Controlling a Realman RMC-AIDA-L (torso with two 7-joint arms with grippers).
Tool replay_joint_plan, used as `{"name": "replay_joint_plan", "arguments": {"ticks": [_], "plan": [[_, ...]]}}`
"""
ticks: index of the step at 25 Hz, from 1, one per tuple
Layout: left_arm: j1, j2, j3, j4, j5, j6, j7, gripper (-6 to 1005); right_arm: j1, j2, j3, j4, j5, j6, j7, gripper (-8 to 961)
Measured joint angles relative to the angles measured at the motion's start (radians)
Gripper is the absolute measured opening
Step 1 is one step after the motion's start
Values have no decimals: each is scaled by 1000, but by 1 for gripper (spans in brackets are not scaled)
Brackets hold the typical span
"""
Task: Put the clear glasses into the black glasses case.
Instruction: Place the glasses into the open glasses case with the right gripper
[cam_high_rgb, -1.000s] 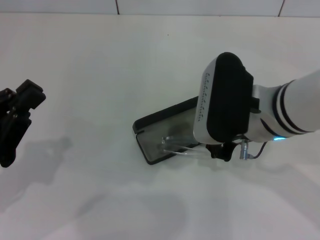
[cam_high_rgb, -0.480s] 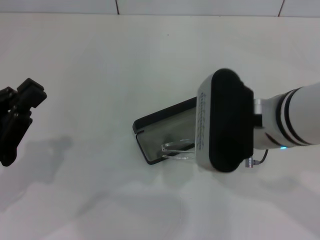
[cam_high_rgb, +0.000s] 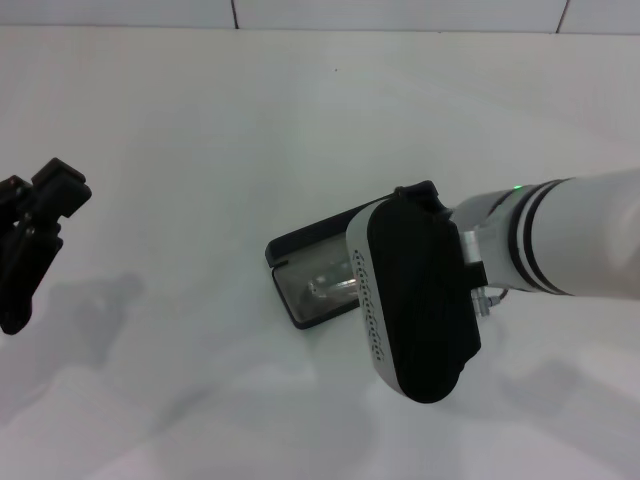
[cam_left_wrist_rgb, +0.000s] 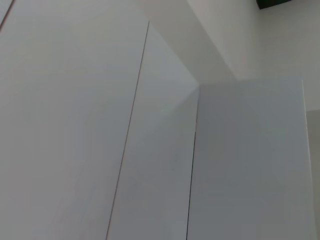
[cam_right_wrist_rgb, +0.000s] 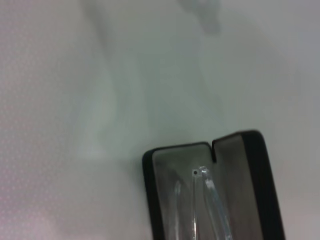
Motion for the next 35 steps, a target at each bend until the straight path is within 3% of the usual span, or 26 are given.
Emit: {"name": "replay_joint_plan", "arguments": {"ticks": [13,35], "plan": [[9,0,0,-15,-7,-2,2,99,28,0,-55,180,-1,222,-45,69],[11,-3,1,-25,0,-2,2,100,12,0,-66,205,-4,278,14,83]]}}
